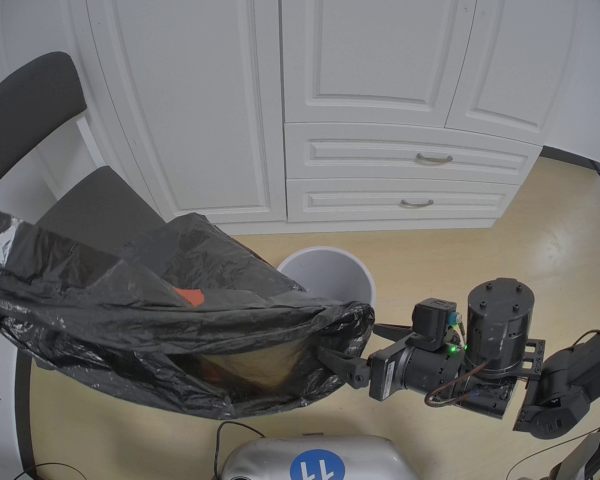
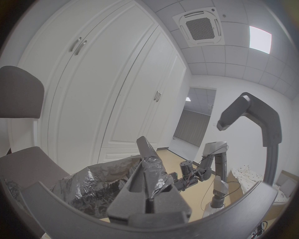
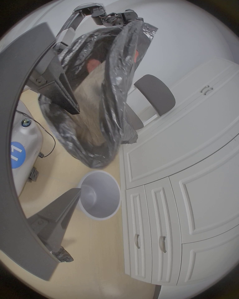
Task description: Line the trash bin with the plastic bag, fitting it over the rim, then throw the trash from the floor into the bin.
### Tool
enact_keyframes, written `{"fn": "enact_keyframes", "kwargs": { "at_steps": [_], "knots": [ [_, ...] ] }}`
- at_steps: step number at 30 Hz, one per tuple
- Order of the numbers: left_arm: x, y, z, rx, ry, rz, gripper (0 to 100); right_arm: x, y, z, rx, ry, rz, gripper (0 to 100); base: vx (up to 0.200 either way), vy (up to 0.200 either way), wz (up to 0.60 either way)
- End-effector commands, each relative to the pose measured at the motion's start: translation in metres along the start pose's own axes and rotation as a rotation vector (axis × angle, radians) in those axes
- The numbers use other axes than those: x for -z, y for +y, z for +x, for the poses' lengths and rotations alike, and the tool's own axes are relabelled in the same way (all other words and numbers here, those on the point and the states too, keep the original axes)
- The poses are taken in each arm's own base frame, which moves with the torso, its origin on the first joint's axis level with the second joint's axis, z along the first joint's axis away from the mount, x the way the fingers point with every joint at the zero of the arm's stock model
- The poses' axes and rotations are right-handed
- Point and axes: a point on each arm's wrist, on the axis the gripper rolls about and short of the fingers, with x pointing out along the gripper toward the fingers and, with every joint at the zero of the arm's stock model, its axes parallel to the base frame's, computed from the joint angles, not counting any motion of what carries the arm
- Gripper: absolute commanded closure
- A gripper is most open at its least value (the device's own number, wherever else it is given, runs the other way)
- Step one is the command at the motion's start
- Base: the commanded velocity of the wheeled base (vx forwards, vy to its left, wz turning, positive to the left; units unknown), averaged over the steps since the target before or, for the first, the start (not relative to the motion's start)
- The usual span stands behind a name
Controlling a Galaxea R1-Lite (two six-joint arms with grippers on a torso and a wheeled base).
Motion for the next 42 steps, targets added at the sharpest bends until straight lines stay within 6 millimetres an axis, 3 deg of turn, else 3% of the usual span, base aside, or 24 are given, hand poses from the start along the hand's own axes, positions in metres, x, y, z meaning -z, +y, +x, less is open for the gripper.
{"fn": "enact_keyframes", "kwargs": {
  "at_steps": [1, 9, 24, 34, 42],
  "knots": [
    [-0.003, -0.005, -0.008, 0.028, -0.025, 0.014, 100, -0.003, 0.0, 0.0, -0.002, -0.02, 0.01, 0, 0.0, 0.0, 0.0],
    [-0.001, -0.006, -0.009, 0.055, -0.023, 0.011, 100, -0.015, 0.0, -0.01, -0.013, -0.093, 0.019, 0, 0.0, 0.0, 0.0],
    [-0.003, -0.007, -0.009, 0.07, -0.033, 0.006, 100, -0.005, -0.001, -0.015, -0.017, -0.052, -0.028, 0, 0.0, 0.0, 0.0],
    [-0.012, -0.009, -0.008, 0.095, -0.057, -0.089, 100, -0.018, 0.006, -0.048, -0.068, -0.129, -0.078, 0, 0.0, 0.0, 0.0],
    [-0.015, -0.011, -0.01, 0.108, -0.069, -0.115, 100, -0.011, 0.006, -0.041, -0.064, -0.094, -0.096, 0, 0.0, 0.0, 0.0]
  ]
}}
